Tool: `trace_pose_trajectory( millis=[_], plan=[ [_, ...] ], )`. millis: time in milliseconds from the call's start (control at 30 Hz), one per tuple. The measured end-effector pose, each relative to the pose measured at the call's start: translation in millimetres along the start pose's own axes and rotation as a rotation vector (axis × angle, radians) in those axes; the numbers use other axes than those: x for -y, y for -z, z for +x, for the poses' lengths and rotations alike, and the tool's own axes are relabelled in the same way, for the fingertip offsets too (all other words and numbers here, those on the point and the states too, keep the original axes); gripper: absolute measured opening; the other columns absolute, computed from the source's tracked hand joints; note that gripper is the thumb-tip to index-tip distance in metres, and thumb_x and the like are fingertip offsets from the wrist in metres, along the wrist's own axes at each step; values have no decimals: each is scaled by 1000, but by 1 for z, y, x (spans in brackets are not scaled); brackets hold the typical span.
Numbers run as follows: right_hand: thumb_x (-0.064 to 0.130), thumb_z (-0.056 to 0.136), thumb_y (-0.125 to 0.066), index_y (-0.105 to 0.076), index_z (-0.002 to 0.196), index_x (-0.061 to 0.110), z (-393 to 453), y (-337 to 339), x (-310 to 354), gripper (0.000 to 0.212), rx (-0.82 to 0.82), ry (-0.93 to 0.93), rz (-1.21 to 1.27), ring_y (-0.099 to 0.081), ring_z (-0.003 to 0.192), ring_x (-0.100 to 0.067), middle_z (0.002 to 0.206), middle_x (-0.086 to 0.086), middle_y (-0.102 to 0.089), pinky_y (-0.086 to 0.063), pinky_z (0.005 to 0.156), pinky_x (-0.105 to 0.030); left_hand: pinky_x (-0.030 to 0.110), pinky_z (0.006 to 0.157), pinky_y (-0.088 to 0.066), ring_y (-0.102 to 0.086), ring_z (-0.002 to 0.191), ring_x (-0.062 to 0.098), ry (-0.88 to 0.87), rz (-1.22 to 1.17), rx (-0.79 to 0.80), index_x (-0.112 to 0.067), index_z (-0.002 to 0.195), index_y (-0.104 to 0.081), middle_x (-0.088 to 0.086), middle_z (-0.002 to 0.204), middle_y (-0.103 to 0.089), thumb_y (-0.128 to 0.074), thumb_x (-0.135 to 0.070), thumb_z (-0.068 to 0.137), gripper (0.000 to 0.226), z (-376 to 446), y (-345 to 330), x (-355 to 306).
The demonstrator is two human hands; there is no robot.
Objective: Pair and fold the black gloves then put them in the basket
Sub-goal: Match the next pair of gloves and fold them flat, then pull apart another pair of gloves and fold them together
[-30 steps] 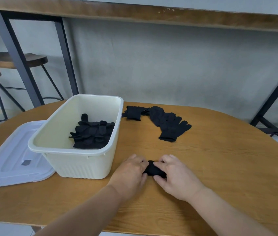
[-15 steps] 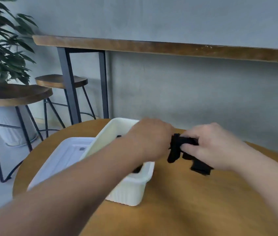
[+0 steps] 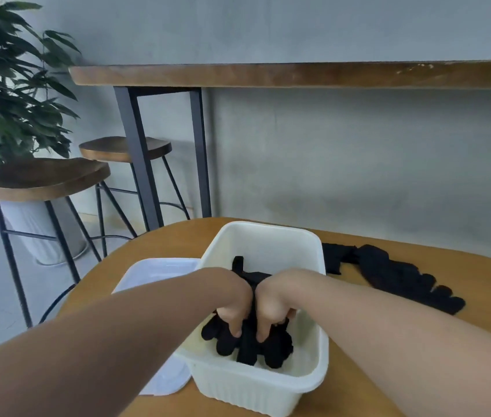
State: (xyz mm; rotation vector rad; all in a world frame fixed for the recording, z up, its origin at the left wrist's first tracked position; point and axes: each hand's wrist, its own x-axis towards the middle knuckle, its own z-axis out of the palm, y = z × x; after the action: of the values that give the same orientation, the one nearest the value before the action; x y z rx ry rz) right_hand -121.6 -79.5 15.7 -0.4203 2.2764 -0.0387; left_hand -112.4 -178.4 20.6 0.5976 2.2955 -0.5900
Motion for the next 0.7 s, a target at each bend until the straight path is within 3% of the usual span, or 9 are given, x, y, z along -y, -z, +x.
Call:
trace_pose_trajectory(
  millis=[100, 200, 300, 400, 433, 533, 600, 700],
  plan=[
    [31, 88, -71, -62, 120, 11, 14, -7, 2, 38, 18, -19, -4, -54, 87, -23, 92, -5, -58, -48, 82, -34, 41, 97, -46, -56, 113, 27, 9, -55, -29, -17, 129, -60, 5, 122, -61, -61, -34, 91, 41, 17, -12, 4],
    [35, 80, -78, -68, 116, 14, 20, -7, 1, 43, -61, -44, -22, -60, 86, -21, 93, -3, -64, -53, 87, -35, 38, 99, -45, -57, 113, 27, 19, -101, -114, -15, 126, -61, 6, 121, -61, -67, -31, 88, 42, 21, -14, 4],
    [35, 76, -81, -70, 109, 16, 20, -6, 3, 39, -197, -44, -130, -60, 86, -21, 95, -1, -67, -49, 77, -30, 28, 85, -43, -59, 110, 25, 66, -159, -205, -14, 125, -62, 5, 119, -64, -68, -28, 88, 40, 17, -12, 4],
    [29, 84, -72, -68, 80, 15, 22, -8, 2, 15, -173, -63, -145, -58, 72, -17, 71, 2, -63, -46, 69, -28, 26, 77, -39, -61, 103, 23, 85, -210, -212, -12, 124, -62, 6, 114, -65, -65, -26, 91, 36, 15, -13, 2],
    [26, 86, -69, -64, 69, 15, 26, -8, 2, 21, -147, -90, -123, -57, 63, -16, 61, 3, -61, -47, 67, -27, 26, 77, -39, -62, 94, 22, 98, -235, -190, -10, 121, -63, 6, 107, -65, -63, -25, 92, 33, 17, -14, 1],
    [23, 90, -63, -63, 65, 17, 33, -11, 3, 26, -92, -145, -56, -58, 55, -12, 52, 4, -62, -53, 78, -27, 30, 74, -49, -55, 59, 18, 154, -375, -95, -5, 98, -64, 8, 80, -62, -56, -18, 96, 15, 26, -19, 0],
    [23, 92, -61, -63, 70, 18, 37, -11, 4, 23, -75, -175, -77, -61, 62, -13, 58, 4, -64, -53, 88, -29, 33, 72, -52, -53, 53, 19, 171, -412, -61, -7, 84, -58, 10, 71, -58, -53, -13, 97, 14, 29, -21, -1],
    [22, 94, -57, -60, 63, 17, 38, -9, 5, 31, -54, -202, -95, -59, 64, -13, 43, 6, -61, -51, 97, -33, 28, 63, -52, -51, 52, 17, 181, -406, -91, -5, 105, -64, 8, 72, -57, -52, -8, 96, 16, 30, -22, 1]
  ],
)
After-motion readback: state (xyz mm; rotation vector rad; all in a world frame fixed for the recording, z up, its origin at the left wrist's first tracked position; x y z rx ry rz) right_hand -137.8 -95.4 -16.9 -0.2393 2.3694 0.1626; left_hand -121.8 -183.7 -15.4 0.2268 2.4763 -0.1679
